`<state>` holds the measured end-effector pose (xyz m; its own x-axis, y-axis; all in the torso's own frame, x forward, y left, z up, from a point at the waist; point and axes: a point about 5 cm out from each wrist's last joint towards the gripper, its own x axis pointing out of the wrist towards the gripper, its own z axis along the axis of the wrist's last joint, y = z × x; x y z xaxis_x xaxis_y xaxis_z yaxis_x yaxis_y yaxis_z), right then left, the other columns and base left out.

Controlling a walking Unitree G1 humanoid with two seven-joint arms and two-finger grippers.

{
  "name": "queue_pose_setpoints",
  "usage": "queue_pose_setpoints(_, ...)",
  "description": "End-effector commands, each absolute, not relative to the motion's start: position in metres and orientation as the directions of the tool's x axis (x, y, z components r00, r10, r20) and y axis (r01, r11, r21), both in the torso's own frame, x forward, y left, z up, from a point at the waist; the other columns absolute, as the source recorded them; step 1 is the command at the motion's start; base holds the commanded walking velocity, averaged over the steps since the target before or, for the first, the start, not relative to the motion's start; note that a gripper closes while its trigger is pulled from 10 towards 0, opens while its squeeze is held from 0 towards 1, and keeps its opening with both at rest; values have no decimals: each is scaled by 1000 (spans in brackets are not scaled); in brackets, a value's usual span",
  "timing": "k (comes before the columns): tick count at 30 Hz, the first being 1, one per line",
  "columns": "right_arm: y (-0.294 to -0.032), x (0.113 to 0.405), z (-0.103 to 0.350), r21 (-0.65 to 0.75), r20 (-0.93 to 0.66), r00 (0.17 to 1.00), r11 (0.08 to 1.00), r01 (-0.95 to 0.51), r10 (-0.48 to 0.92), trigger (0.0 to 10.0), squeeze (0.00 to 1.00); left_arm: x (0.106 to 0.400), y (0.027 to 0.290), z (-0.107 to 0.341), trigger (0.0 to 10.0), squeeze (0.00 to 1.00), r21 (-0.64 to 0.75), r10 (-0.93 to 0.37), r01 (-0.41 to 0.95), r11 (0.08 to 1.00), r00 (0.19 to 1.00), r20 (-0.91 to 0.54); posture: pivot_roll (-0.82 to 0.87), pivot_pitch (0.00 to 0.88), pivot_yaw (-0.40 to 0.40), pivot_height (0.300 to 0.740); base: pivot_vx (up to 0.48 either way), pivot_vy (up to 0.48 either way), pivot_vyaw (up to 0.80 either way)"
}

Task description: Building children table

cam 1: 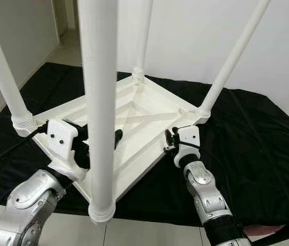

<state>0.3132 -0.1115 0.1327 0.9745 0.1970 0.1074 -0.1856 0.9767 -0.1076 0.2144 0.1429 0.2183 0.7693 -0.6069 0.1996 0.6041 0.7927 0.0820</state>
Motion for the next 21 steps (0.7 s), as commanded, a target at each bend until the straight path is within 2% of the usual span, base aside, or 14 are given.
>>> queue_pose_setpoints(1, -116, 313, 128, -110, 85, 983, 982, -156, 165, 10000, 0, 210, 138, 218, 10000, 0, 90, -663, 659, 747, 725, 189, 134, 0, -72, 740, 0, 0, 0)
queue_pose_setpoints(3, -117, 313, 128, -106, 84, 984, 983, -146, 156, 10000, 0, 209, 139, 218, 10000, 0, 91, -662, 658, 748, 727, 181, 140, 0, -72, 740, 0, 0, 0)
queue_pose_setpoints(5, -123, 313, 125, -107, 75, 994, 992, -68, 76, 10000, 0, 209, 145, 214, 10000, 0, 86, -660, 656, 750, 735, 153, 136, 0, -80, 740, 0, 0, 0)
queue_pose_setpoints(7, -130, 316, 128, -51, 73, 997, 998, 21, -17, 10000, 0, 210, 156, 212, 10000, 0, 122, -654, 643, 756, 746, 124, 129, 0, -78, 740, 0, 0, 0)
queue_pose_setpoints(11, -135, 320, 130, -42, 77, 995, 997, 67, -64, 10000, 0, 211, 157, 214, 10000, 0, 133, -653, 640, 757, 747, 125, 120, 0, -89, 740, 0, 0, 0)
queue_pose_setpoints(13, -149, 327, 132, -65, 59, 982, 981, 183, -180, 10000, 0, 211, 158, 219, 10000, 0, 122, -647, 636, 762, 749, 141, 118, 0, -108, 740, 0, 0, 0)
queue_pose_setpoints(21, -160, 339, 134, -64, 24, 964, 962, 264, -263, 10000, 0, 208, 158, 221, 10000, 0, 130, -650, 636, 760, 748, 138, 124, 11, -104, 740, 0, 0, 0)
